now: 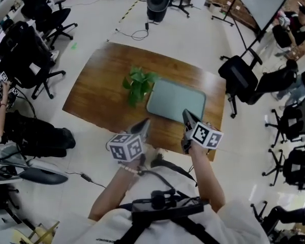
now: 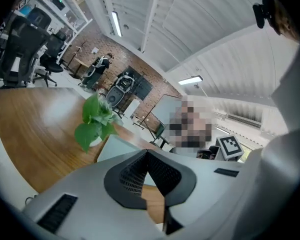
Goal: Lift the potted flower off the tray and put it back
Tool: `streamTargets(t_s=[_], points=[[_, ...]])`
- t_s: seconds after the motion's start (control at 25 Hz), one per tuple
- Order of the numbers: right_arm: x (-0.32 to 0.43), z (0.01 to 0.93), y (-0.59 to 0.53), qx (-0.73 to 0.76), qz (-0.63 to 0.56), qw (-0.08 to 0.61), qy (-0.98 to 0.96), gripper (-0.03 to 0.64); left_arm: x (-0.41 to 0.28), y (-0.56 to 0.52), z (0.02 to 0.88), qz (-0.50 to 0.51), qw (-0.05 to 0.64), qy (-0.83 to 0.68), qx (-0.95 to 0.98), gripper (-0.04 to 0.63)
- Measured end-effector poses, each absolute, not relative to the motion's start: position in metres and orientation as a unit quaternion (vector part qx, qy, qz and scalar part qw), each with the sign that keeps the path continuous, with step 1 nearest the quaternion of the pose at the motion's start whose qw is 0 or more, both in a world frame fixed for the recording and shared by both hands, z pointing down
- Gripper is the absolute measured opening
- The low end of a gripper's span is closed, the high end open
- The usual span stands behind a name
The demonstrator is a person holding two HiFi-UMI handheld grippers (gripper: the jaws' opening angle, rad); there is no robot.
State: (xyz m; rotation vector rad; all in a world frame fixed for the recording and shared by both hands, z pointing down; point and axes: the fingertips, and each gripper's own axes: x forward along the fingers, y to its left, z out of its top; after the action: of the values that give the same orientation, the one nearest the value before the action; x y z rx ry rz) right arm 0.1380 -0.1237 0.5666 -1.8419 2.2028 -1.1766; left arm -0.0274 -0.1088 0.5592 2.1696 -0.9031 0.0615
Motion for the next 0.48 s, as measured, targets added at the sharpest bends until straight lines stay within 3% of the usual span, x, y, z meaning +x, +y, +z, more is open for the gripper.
streamTargets(t_s=[0.48], points=[[0.164, 0.555, -0.068, -0.639, -0.369, 0.070, 0.671, -0.002, 0.009, -0.090, 0.544, 0.046, 0.362, -0.291, 0.885, -0.009]])
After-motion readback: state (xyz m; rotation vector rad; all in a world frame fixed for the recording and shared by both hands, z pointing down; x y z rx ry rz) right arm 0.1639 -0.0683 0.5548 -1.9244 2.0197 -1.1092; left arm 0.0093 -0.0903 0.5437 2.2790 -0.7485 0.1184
